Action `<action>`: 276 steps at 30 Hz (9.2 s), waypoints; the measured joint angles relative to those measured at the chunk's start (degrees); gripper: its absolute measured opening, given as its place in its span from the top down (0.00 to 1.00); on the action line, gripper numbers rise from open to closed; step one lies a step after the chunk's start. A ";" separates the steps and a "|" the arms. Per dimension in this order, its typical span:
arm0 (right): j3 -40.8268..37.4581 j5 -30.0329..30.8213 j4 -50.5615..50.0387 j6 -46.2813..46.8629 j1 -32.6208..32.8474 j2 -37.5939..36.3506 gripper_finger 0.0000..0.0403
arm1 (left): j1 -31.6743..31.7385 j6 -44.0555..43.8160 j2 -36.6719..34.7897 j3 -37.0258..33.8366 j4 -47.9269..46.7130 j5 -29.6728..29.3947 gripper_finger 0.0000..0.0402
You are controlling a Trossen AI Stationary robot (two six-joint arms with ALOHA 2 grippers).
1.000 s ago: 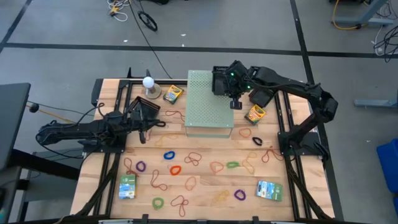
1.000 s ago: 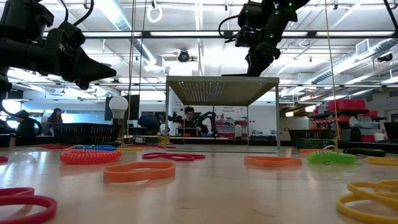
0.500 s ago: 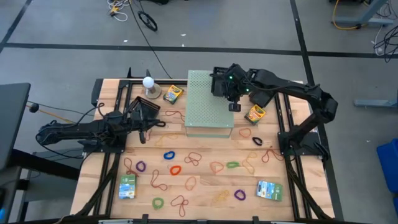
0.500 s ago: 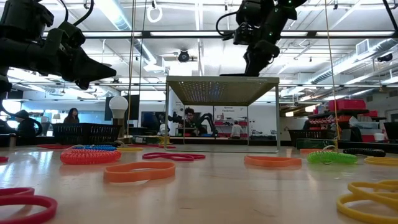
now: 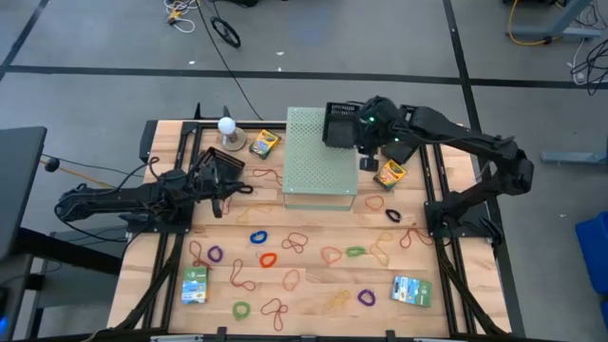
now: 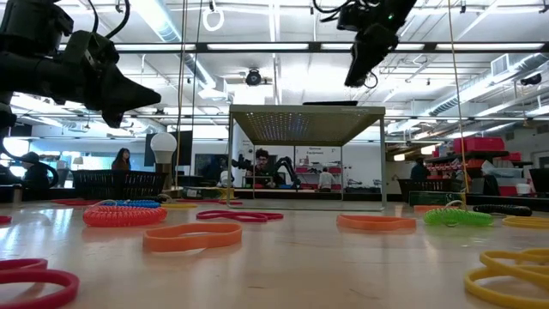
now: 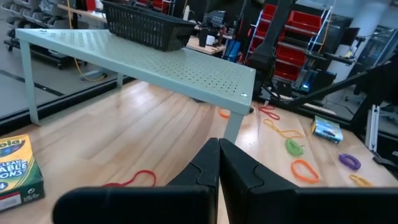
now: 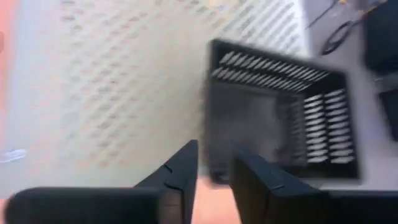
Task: Pick & Place Office Desk Supplies
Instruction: Put the bottom black bin on the shelf, then put the left black bin on the shelf, then put the black bin on the shelf
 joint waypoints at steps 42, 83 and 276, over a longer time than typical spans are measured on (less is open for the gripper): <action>-18.72 9.41 2.86 23.38 8.28 -14.55 0.99 | 0.00 -3.87 2.47 3.34 -0.96 1.02 0.98; -60.08 24.13 75.85 25.40 49.99 -28.93 0.99 | -7.54 -29.20 53.47 47.84 -56.82 -7.17 0.81; -60.02 50.16 78.54 31.79 51.94 -28.94 0.96 | 9.03 10.62 33.38 3.95 34.82 7.27 0.98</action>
